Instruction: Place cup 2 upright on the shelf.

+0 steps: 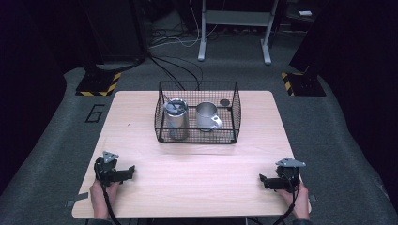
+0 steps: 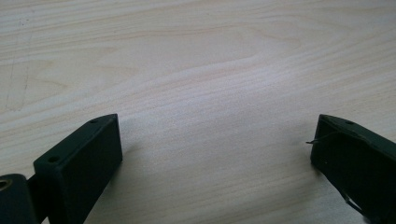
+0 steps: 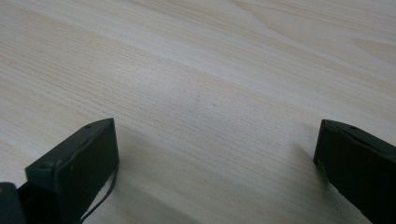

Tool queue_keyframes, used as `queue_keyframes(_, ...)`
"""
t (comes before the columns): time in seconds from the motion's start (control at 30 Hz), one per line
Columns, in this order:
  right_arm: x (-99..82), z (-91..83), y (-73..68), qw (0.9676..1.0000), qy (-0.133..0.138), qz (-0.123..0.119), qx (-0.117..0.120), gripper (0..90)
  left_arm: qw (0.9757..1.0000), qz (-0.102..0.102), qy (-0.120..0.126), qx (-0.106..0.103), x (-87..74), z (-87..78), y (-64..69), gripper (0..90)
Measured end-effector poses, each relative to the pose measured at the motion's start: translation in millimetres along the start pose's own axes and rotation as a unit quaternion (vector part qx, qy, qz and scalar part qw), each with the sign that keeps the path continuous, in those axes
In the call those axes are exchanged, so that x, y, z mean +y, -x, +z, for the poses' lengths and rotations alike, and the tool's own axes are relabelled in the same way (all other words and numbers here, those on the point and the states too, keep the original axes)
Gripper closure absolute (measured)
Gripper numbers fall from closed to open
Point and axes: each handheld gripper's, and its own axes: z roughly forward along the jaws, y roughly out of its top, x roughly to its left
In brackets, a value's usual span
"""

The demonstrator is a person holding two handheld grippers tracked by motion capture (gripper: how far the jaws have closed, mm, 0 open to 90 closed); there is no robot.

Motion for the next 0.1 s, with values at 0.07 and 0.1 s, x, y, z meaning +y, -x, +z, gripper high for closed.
queue_keyframes(0.07,0.0,0.0,-0.3,1.0000,0.000,0.002,0.000,0.0,1.0000,0.002,-0.006,-0.003,0.5,-1.0,-0.5,2.1)
queue_keyframes(0.1,0.0,0.0,-0.3,1.0000,0.000,0.002,0.000,0.0,1.0000,0.003,-0.006,-0.003,0.5,-1.1,-0.4,2.1)
